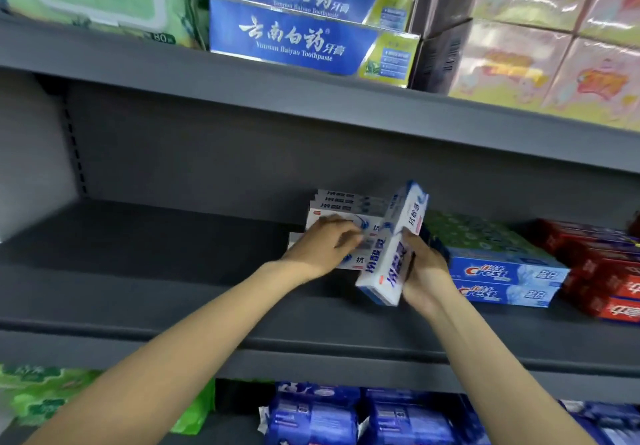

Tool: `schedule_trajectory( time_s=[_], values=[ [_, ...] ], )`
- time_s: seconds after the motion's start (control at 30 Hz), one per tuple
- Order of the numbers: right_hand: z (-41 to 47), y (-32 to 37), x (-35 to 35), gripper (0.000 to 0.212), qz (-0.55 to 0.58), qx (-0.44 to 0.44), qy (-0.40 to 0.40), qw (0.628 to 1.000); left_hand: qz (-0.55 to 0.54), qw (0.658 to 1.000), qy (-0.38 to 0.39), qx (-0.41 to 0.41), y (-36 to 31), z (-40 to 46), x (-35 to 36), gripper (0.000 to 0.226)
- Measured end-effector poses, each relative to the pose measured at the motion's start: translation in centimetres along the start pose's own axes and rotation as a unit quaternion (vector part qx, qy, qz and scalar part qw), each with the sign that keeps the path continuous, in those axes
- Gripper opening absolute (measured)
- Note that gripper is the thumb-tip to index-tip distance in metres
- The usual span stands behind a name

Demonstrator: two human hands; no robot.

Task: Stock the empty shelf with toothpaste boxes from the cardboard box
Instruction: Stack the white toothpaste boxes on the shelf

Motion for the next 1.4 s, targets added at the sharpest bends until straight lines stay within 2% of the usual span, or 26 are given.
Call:
schedule_trajectory(
  time_s=[0.07, 0.17, 0.2, 0.27, 0.33, 0.37, 0.4, 0.43, 0.6, 0.7, 0.73, 0.8, 0.93, 1.0, 1.1, 1.27, 1.4],
  values=[
    [0.5, 0.0, 0.8, 0.009, 0.010, -0.026, 0.000, 1.000, -0.165, 0.984, 0.049, -0.056, -1.0, -0.4, 0.1, 0.042],
    [1.1, 0.0, 1.6, 0.003, -0.010, -0.065, 0.004, 0.998, -0.156, 0.986, 0.044, -0.042, -1.1, -0.7, -1.0, 0.048],
    [1.3, 0.2, 1.8, 0.010, -0.032, -0.085, -0.006, 0.996, -0.131, 0.990, 0.030, -0.038, -0.7, -0.8, -1.6, 0.047],
    [1.3, 0.9, 1.5, 0.052, -0.154, -0.157, -0.083, 0.972, -0.084, 0.996, 0.019, -0.032, 0.1, -1.1, -2.9, 0.050],
    [0.5, 1.9, 1.4, 0.103, -0.292, -0.234, -0.174, 0.911, -0.051, 0.998, 0.015, -0.020, 0.8, -1.5, -4.1, 0.053],
    [0.2, 2.2, 1.5, 0.120, -0.340, -0.264, -0.196, 0.881, -0.038, 0.999, 0.016, -0.010, 1.1, -1.5, -4.6, 0.054],
    [0.0, 2.4, 1.6, 0.125, -0.383, -0.293, -0.206, 0.852, -0.018, 1.000, 0.018, 0.001, 1.2, -1.5, -4.9, 0.053],
    [0.0, 2.4, 1.7, 0.121, -0.428, -0.317, -0.208, 0.820, 0.007, 1.000, 0.023, 0.010, 1.3, -1.4, -5.2, 0.053],
    [1.2, 2.1, 1.9, 0.072, -0.601, -0.369, -0.208, 0.677, 0.090, 0.995, 0.044, 0.029, 1.9, -0.4, -4.7, 0.052],
    [1.6, 1.6, 1.6, 0.046, -0.697, -0.354, -0.227, 0.581, 0.255, 0.966, 0.022, 0.032, 2.0, -0.2, -4.2, 0.048],
    [1.7, 1.3, 1.4, 0.043, -0.718, -0.340, -0.230, 0.561, 0.289, 0.956, 0.025, 0.031, 1.8, -0.2, -3.9, 0.048],
    [1.7, 1.1, 1.1, 0.047, -0.739, -0.312, -0.226, 0.553, 0.310, 0.950, 0.034, 0.019, 1.4, -0.3, -3.5, 0.051],
    [0.4, 1.2, 1.4, 0.053, -0.751, -0.278, -0.192, 0.567, 0.320, 0.947, 0.015, 0.012, -0.5, -1.0, -3.2, 0.050],
    [-1.1, 0.9, 1.2, 0.053, -0.737, -0.289, -0.178, 0.585, 0.318, 0.948, 0.012, 0.006, -1.8, -1.6, -3.3, 0.049],
    [-4.0, -0.4, 1.1, 0.049, -0.730, -0.321, -0.158, 0.582, 0.328, 0.945, 0.005, -0.004, -3.8, -3.3, -3.6, 0.044],
    [-10.3, -4.0, 1.3, 0.038, -0.732, -0.311, -0.110, 0.596, 0.329, 0.944, -0.019, 0.009, -8.1, -9.1, -3.7, 0.031],
    [-16.5, -8.8, 1.7, 0.031, -0.737, -0.284, -0.045, 0.612, 0.295, 0.954, -0.022, -0.038, -11.3, -16.9, -4.2, 0.026]
  ],
)
Point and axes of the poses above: each hand's wrist, its own z-axis towards the middle knuckle, its own x-axis out of the palm, y = z × x, the point moved 3 cm from there along z, towards the middle knuckle, and after that the axes turned 10 degrees about x, right-handed, at the moved point
